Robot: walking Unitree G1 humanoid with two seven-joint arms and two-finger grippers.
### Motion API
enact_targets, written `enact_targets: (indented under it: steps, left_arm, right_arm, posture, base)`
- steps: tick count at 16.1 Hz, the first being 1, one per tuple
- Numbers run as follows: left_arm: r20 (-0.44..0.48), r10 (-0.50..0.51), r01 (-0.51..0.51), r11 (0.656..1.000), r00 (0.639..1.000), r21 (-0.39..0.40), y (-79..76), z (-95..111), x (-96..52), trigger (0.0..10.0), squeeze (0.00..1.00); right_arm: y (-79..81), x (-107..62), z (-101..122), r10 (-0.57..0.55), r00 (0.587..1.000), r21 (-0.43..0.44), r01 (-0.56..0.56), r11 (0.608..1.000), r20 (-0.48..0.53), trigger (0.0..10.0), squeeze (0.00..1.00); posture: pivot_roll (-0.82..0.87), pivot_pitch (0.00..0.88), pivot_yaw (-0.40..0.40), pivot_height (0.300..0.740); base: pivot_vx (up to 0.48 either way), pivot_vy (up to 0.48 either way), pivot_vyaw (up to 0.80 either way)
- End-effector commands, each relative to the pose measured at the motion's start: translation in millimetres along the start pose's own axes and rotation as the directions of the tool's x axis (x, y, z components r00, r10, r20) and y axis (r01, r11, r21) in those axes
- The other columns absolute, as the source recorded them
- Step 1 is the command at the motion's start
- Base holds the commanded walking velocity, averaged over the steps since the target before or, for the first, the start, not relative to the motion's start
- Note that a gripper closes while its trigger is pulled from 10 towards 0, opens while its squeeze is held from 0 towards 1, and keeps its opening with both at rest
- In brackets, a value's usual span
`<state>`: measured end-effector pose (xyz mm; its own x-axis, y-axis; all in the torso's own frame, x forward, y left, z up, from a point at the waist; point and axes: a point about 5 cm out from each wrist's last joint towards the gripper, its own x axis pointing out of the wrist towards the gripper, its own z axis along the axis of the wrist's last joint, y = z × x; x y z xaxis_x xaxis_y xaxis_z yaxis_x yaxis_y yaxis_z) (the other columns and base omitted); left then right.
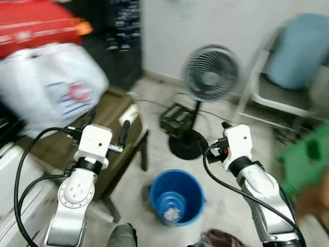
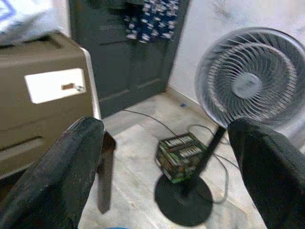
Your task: Clean up the room
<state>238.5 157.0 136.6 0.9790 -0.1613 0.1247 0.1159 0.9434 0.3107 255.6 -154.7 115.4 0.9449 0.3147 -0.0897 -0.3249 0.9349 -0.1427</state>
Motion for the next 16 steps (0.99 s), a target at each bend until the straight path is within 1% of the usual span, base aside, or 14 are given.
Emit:
enact_targets:
  steps: [1,2,3,5,6,9,10,11,13,15,16]
  left_arm:
    - [0.012,0.020,-0.020,1.000,1.000,-0.004,1.0,0.6,-0.4,10.0,0.00]
    - [0.019,0.081,-0.080,0.996,0.997,-0.049,7.1,3.5,-1.3,10.0,0.00]
    - [0.003,0.138,-0.137,0.986,0.990,-0.094,12.5,3.5,-1.2,10.0,0.00]
    - [0.007,0.133,-0.132,0.989,0.991,-0.064,12.6,2.9,-1.0,10.0,0.00]
    - [-0.008,0.143,-0.143,0.987,0.990,-0.075,13.0,0.4,-3.5,10.0,0.00]
    - [-0.039,0.179,-0.181,0.981,0.983,-0.066,16.9,-5.2,-17.1,10.0,0.00]
    - [-0.050,0.188,-0.190,0.981,0.981,-0.044,17.9,-7.3,-23.2,10.0,0.00]
    - [-0.071,0.191,-0.194,0.980,0.979,-0.040,17.5,-10.1,-29.5,10.0,0.00]
    - [-0.097,0.206,-0.210,0.977,0.974,-0.036,17.3,-12.6,-34.2,10.0,0.00]
    - [-0.105,0.210,-0.215,0.976,0.972,-0.038,17.3,-13.0,-35.7,10.0,0.00]
    - [-0.105,0.211,-0.215,0.976,0.972,-0.034,18.7,-12.8,-40.1,10.0,0.00]
  right_arm:
    - [-0.1,1.5,-1.4,-0.004,1.000,-0.002,0.004,1.000,-0.005,10.0,0.00]
    - [0.5,0.9,-1.6,-0.006,1.000,-0.001,0.006,1.000,-0.005,10.0,0.00]
    - [1.1,0.7,-1.2,-0.006,1.000,0.002,0.006,1.000,-0.003,10.0,0.00]
    - [2.3,-0.1,-1.4,-0.006,1.000,0.005,0.006,1.000,-0.004,10.0,0.00]
    - [2.4,-0.6,-1.4,-0.005,1.000,0.006,0.005,1.000,-0.004,10.0,0.00]
    - [-2.3,-1.8,1.4,-0.026,1.000,0.011,0.026,1.000,0.002,10.0,0.00]
    - [-3.2,-3.6,1.1,-0.032,0.999,0.013,0.032,0.999,0.000,10.0,0.00]
    - [-3.2,-6.4,-0.3,-0.034,0.999,0.012,0.034,0.999,-0.004,10.0,0.00]
    - [-3.4,-8.4,-1.7,-0.039,0.999,0.009,0.039,0.999,-0.010,10.0,0.00]
    - [-3.9,-8.6,-2.1,-0.042,0.999,0.007,0.042,0.999,-0.011,10.0,0.00]
    - [-5.8,-8.7,-2.1,-0.053,0.999,-0.001,0.053,0.999,-0.011,10.0,0.00]
  posture:
    - [-0.03,0.000,-0.020,0.740]
    - [-0.05,0.000,-0.009,0.740]
    - [-0.05,0.000,-0.007,0.740]
    - [-0.04,0.000,-0.013,0.740]
    - [-0.04,0.000,-0.017,0.740]
    - [-0.05,0.000,-0.020,0.740]
    - [-0.05,0.000,-0.019,0.740]
    - [-0.05,0.000,-0.018,0.740]
    - [-0.05,0.000,-0.018,0.740]
    - [-0.05,0.000,-0.019,0.740]
    - [-0.05,0.000,-0.021,0.740]
  base:
    - [0.000,0.000,0.80]
    - [0.000,0.000,0.80]
    - [0.000,0.000,0.80]
    - [0.000,0.000,0.80]
    - [0.000,0.000,0.80]
    - [0.000,0.000,0.80]
    - [0.000,0.000,0.80]
    - [0.000,0.000,0.80]
    - [0.000,0.000,0.80]
    - [0.000,0.000,0.80]
    - [0.000,0.000,0.80]
